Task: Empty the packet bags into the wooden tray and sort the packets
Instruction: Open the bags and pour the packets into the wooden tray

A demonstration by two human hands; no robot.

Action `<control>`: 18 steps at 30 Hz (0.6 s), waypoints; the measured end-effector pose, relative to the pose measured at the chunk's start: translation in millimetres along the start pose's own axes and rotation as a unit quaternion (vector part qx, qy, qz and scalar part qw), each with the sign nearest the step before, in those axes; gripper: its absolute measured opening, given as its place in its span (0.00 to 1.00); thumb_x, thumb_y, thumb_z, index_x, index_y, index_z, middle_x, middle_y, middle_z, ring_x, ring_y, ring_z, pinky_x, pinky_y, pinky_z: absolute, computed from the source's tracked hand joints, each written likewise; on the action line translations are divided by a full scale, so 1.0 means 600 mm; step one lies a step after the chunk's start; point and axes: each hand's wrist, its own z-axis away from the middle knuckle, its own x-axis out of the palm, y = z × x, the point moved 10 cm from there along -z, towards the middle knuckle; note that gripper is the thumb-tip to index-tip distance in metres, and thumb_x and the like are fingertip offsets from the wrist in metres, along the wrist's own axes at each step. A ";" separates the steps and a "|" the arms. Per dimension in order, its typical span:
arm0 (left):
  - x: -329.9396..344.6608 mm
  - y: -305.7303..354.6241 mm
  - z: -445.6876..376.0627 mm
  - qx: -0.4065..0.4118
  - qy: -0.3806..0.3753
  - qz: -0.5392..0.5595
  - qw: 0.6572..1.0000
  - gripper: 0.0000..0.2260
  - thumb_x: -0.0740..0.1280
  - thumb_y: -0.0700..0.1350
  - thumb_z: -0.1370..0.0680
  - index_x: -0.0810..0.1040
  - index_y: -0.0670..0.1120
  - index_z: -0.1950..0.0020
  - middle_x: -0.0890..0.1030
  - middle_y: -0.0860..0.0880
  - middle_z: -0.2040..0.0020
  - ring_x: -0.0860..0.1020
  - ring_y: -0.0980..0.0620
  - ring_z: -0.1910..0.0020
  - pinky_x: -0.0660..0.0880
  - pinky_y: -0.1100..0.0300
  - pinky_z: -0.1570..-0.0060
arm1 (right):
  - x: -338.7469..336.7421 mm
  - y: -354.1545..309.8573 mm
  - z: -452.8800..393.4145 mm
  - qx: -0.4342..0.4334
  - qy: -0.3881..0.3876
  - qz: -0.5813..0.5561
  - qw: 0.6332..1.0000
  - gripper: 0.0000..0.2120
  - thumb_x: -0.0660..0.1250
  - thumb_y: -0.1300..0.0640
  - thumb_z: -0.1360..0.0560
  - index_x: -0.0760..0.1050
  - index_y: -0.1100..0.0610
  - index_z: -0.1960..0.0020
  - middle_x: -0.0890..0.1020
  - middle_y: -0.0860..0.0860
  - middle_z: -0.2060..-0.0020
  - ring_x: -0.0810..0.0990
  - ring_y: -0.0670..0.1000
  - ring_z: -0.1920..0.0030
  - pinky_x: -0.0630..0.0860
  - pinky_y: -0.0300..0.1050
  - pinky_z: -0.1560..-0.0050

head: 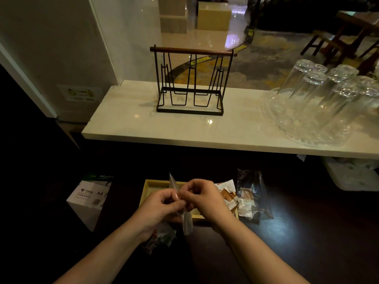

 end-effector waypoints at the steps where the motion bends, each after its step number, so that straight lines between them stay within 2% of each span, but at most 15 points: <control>1: 0.004 -0.001 0.001 -0.004 -0.005 0.009 1.000 0.07 0.66 0.36 0.25 0.73 0.41 0.62 0.80 0.46 0.62 0.83 0.53 0.59 0.78 0.62 0.66 | -0.003 -0.002 0.000 0.002 0.001 0.003 1.000 0.03 0.68 0.62 0.26 0.78 0.63 0.55 0.79 0.54 0.66 0.79 0.48 0.67 0.76 0.36 0.66; 4: 0.012 -0.007 0.004 -0.017 -0.023 0.048 0.998 0.06 0.64 0.37 0.23 0.76 0.40 0.61 0.81 0.44 0.60 0.82 0.46 0.55 0.80 0.59 0.63 | -0.012 -0.007 0.000 -0.002 0.001 0.029 1.000 0.04 0.68 0.64 0.26 0.78 0.65 0.54 0.79 0.54 0.65 0.79 0.48 0.67 0.77 0.37 0.65; 6: 0.017 -0.010 0.006 -0.030 -0.032 0.069 0.997 0.08 0.63 0.38 0.23 0.76 0.33 0.52 0.81 0.40 0.56 0.82 0.44 0.55 0.80 0.57 0.62 | -0.011 -0.010 0.000 -0.002 -0.006 0.037 0.999 0.02 0.68 0.64 0.26 0.79 0.63 0.56 0.80 0.54 0.66 0.79 0.49 0.66 0.77 0.38 0.64; 8: 0.018 -0.016 0.005 -0.040 -0.024 0.086 0.995 0.10 0.61 0.38 0.22 0.75 0.31 0.48 0.81 0.39 0.56 0.82 0.45 0.58 0.81 0.56 0.63 | -0.010 -0.009 0.001 -0.001 0.003 0.054 0.999 0.03 0.69 0.64 0.27 0.79 0.58 0.58 0.80 0.52 0.67 0.79 0.49 0.66 0.78 0.42 0.63; 11: 0.022 -0.018 0.005 -0.045 0.001 0.084 0.995 0.11 0.60 0.39 0.21 0.76 0.33 0.46 0.81 0.40 0.59 0.82 0.46 0.61 0.81 0.54 0.63 | -0.017 -0.011 0.006 -0.025 0.053 0.150 0.987 0.07 0.69 0.61 0.29 0.78 0.49 0.60 0.81 0.49 0.65 0.79 0.47 0.63 0.78 0.47 0.58; 13: 0.023 -0.015 0.005 -0.033 0.013 0.062 0.997 0.10 0.59 0.39 0.20 0.77 0.34 0.47 0.81 0.40 0.58 0.82 0.48 0.60 0.81 0.55 0.63 | -0.012 -0.015 0.011 -0.050 0.063 0.176 0.981 0.07 0.69 0.60 0.29 0.77 0.47 0.58 0.80 0.48 0.62 0.79 0.45 0.61 0.77 0.40 0.59; 15: 0.020 -0.013 0.005 -0.022 0.023 0.065 0.997 0.10 0.59 0.38 0.20 0.79 0.39 0.47 0.83 0.42 0.57 0.83 0.48 0.57 0.80 0.57 0.62 | -0.002 -0.025 0.018 -0.080 0.069 0.205 0.973 0.07 0.68 0.60 0.28 0.78 0.50 0.53 0.77 0.45 0.59 0.76 0.43 0.58 0.72 0.29 0.60; 18: 0.009 -0.004 0.006 0.000 0.043 0.055 0.998 0.08 0.61 0.40 0.21 0.79 0.40 0.50 0.83 0.47 0.60 0.81 0.50 0.57 0.77 0.61 0.63 | 0.011 -0.039 0.027 -0.122 0.073 0.258 0.956 0.12 0.66 0.60 0.28 0.75 0.53 0.44 0.70 0.43 0.54 0.72 0.42 0.55 0.65 0.25 0.58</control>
